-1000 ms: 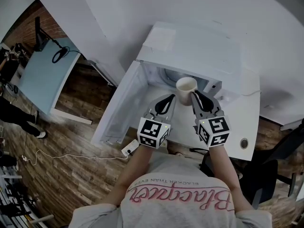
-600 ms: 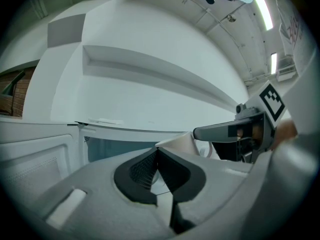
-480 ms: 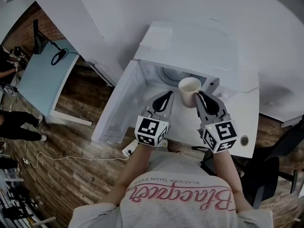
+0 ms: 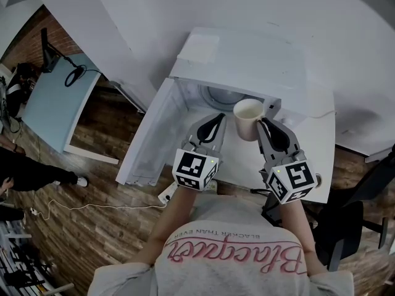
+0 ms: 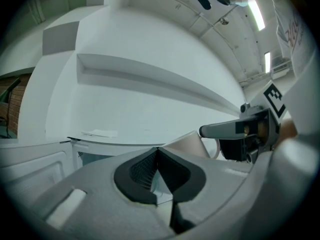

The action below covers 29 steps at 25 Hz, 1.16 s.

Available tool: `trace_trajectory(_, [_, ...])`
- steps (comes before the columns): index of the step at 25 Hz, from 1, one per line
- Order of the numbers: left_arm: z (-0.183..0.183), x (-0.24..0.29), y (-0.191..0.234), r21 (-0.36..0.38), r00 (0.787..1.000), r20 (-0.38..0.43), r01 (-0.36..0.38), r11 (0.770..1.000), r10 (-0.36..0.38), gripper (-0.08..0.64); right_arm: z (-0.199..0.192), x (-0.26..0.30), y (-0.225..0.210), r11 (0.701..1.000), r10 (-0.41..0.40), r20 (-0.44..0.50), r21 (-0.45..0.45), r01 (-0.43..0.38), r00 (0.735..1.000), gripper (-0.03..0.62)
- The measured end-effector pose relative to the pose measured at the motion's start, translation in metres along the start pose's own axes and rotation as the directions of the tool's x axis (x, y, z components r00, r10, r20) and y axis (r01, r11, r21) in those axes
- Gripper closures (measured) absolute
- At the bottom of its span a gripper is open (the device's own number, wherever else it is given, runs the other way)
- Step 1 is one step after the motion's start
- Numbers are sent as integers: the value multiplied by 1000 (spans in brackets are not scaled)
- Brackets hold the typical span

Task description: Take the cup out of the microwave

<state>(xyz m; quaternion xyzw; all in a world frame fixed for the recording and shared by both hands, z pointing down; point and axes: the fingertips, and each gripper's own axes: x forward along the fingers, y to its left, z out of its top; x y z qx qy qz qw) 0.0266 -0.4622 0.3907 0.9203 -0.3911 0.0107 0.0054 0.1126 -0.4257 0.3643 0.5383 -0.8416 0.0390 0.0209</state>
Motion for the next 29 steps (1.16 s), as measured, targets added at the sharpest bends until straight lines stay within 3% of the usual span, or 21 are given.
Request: trace_trajectory(29, [9,-5,-14,12,999,19,38,999,-38,555,4,-14,4,999,-15,6,-45,15,1000,538])
